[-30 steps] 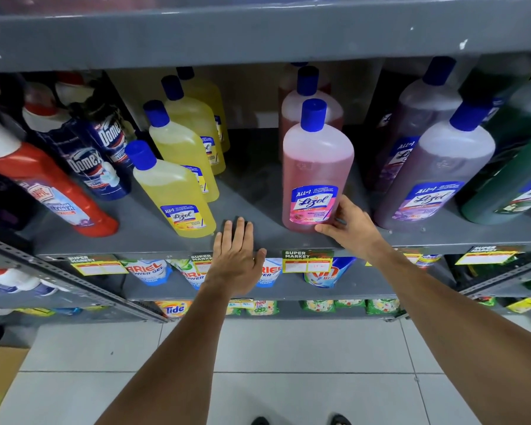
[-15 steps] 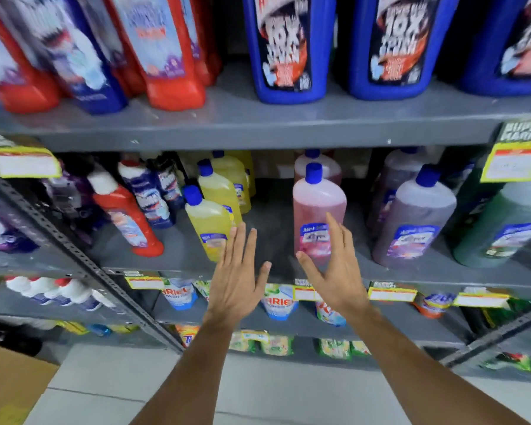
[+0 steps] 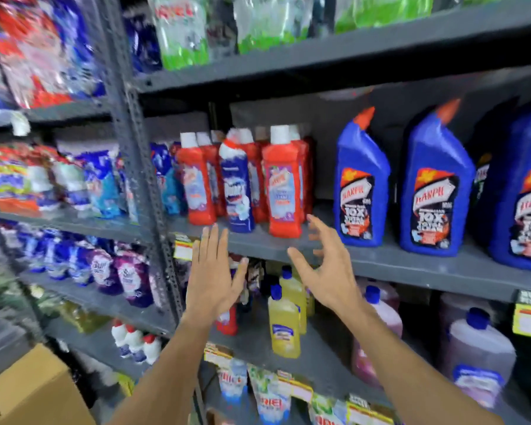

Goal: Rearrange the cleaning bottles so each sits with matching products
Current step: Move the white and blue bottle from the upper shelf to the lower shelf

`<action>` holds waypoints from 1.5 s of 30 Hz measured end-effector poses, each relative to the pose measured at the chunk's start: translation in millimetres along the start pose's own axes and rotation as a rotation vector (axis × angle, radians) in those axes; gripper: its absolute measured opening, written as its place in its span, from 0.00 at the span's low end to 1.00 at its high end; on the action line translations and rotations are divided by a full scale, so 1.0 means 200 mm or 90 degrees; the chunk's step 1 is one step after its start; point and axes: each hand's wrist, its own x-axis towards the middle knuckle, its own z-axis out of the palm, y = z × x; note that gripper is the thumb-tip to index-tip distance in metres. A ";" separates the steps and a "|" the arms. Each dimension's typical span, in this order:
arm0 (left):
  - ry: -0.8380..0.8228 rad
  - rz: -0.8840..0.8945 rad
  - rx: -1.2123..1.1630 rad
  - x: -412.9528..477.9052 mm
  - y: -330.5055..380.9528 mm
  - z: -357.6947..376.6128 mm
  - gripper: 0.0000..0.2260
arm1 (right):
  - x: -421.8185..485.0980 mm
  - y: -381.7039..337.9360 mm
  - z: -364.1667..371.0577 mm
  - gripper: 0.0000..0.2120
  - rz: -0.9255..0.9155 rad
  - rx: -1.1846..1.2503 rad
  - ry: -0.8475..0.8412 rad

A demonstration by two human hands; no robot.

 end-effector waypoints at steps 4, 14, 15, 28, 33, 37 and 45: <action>0.001 0.013 -0.010 0.18 -0.20 -0.06 0.35 | 0.19 -0.09 0.16 0.33 -0.010 0.006 -0.023; -0.244 0.047 -0.079 0.47 -0.69 0.14 0.32 | 0.48 -0.17 0.69 0.35 0.112 0.053 -0.066; -0.252 0.054 -0.081 0.48 -0.71 0.16 0.31 | 0.51 -0.18 0.72 0.36 0.119 0.044 -0.058; -0.178 0.095 -0.068 0.48 -0.78 0.30 0.28 | 0.74 -0.15 1.01 0.49 0.174 -0.046 0.100; -0.196 0.092 -0.079 0.50 -0.77 0.30 0.28 | 0.75 -0.11 1.02 0.41 0.206 -0.099 0.116; -0.207 0.083 -0.106 0.50 -0.78 0.30 0.28 | 0.74 -0.11 1.00 0.40 0.191 -0.093 0.120; -0.212 0.070 -0.121 0.48 -0.77 0.30 0.28 | 0.66 -0.15 0.94 0.38 0.170 -0.050 0.107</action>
